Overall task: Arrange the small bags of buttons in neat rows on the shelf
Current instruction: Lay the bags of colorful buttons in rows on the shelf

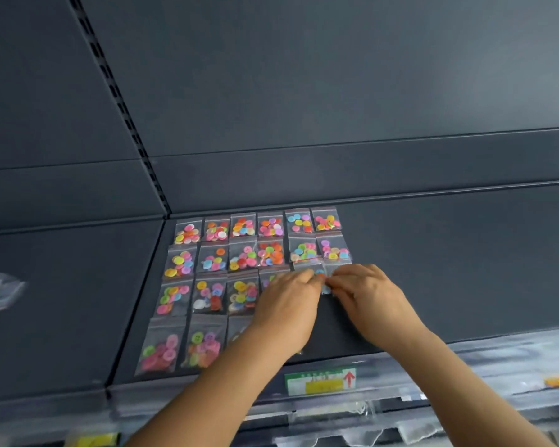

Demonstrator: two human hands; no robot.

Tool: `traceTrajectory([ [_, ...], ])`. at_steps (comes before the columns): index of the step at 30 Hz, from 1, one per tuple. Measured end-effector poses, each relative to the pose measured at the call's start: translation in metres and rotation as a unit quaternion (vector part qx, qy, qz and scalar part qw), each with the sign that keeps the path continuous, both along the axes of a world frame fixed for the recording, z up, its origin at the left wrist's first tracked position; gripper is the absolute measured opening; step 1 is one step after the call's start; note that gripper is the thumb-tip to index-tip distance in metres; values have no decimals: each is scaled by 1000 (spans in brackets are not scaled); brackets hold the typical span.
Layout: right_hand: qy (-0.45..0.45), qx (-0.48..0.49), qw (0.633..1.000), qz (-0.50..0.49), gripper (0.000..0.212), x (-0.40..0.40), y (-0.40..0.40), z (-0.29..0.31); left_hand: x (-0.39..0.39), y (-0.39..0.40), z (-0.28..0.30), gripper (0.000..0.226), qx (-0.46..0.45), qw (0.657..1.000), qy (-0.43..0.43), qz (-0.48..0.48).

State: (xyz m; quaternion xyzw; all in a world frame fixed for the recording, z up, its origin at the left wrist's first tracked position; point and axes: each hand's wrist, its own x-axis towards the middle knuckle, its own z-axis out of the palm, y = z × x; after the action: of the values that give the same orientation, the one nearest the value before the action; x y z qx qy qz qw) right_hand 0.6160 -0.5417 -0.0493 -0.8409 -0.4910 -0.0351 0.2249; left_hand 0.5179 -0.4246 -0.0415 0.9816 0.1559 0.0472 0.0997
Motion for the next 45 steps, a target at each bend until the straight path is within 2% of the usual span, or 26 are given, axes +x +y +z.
traceTrajectory([
  [5,-21,-7,1000,-4,15,1,-4,-2,-5,-2,-1,61,-2,1000,-17,3],
  [9,-24,-34,999,1,22,4,-5,-2,-7,-4,-1,60,-17,1000,-16,7],
  [17,4,-50,999,-3,29,1,-4,6,-11,-7,8,43,-8,999,-35,23],
  [23,12,-58,998,17,50,-22,22,20,-42,11,20,52,6,995,-60,73],
  [30,-5,-70,994,88,62,-87,82,36,-125,61,31,55,32,982,-113,151],
  [36,12,-44,989,138,58,-174,150,39,-225,119,31,55,26,968,-122,219],
  [45,39,-16,983,177,53,-316,255,35,-372,209,24,54,10,954,-129,270],
])
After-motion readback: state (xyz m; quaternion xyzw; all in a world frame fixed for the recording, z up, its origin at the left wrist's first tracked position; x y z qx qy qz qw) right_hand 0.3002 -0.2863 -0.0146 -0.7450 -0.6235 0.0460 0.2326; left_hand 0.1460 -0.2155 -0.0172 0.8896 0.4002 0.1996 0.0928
